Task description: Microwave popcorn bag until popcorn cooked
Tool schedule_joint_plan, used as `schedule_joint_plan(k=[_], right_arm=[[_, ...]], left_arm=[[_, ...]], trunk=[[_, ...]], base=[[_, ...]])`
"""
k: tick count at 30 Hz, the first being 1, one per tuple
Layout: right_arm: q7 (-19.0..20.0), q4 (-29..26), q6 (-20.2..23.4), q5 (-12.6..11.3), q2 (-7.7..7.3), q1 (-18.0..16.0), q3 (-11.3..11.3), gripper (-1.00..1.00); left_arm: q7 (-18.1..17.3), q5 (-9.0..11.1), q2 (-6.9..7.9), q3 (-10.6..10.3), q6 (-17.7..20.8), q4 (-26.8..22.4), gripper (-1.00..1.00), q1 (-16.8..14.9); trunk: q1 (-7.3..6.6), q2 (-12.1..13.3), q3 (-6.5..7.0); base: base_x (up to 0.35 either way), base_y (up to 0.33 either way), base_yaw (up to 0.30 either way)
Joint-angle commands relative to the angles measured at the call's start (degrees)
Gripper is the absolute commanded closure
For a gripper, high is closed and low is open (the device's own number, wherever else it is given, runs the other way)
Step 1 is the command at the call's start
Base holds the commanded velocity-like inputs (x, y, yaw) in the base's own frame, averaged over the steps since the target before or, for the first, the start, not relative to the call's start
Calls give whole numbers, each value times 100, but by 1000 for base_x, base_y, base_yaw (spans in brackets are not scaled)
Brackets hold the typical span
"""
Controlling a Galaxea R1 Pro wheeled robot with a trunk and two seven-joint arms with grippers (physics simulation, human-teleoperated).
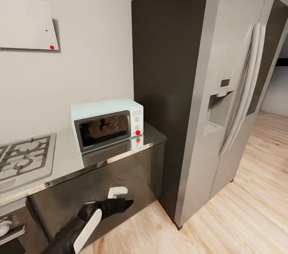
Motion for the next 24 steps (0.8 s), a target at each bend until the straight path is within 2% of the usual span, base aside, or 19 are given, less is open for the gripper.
schedule_joint_plan(k=[1,2,3,5,8,10,12,13,14,17,24], right_arm=[[12,14,-8,46,-3,-8,-49,-100],[12,13,-8,46,-4,-8,-49,-100],[12,15,-8,46,-1,-8,-49,-100],[12,13,-8,46,0,-8,-49,-100],[12,13,-10,50,7,36,-49,-100],[12,13,-9,53,61,56,-49,-100],[12,13,-8,52,86,61,-49,-100],[12,13,-8,49,89,62,-49,-100],[12,13,-8,47,92,63,-49,-100],[12,13,-1,46,93,63,-49,-100],[12,13,17,46,85,63,-49,-100]], left_arm=[[-5,38,-15,-11,9,261,-100,-2],[-9,61,-92,-12,-173,842,-100,5],[-10,68,-142,-11,-399,1194,-100,6],[-12,85,-299,-10,-1156,2265,-100,8],[-53,164,-701,-5,-2269,4406,-100,9],[-57,214,-848,15,-2814,5360,-100,10],[-9,343,-839,44,-2980,5624,-100,48],[3,426,-803,50,-3001,5659,-100,199],[10,602,-710,55,-3045,5685,-100,697],[7,663,-650,56,-3129,5690,-100,1003],[-2,654,-651,46,-3325,5691,-100,1105]], trunk=[[0,-5,-6],[0,-5,-6],[0,-5,-6],[0,-5,-6],[0,-5,-6],[0,-5,-6],[0,-5,-6],[0,-5,-6],[0,-5,-6],[0,-5,-6],[0,-5,-6]], base=[[0,0,0],[0,0,0],[0,0,0],[0,0,0],[0,0,0],[0,0,0],[0,0,0],[0,0,0],[0,0,0],[0,0,0],[0,0,0]])
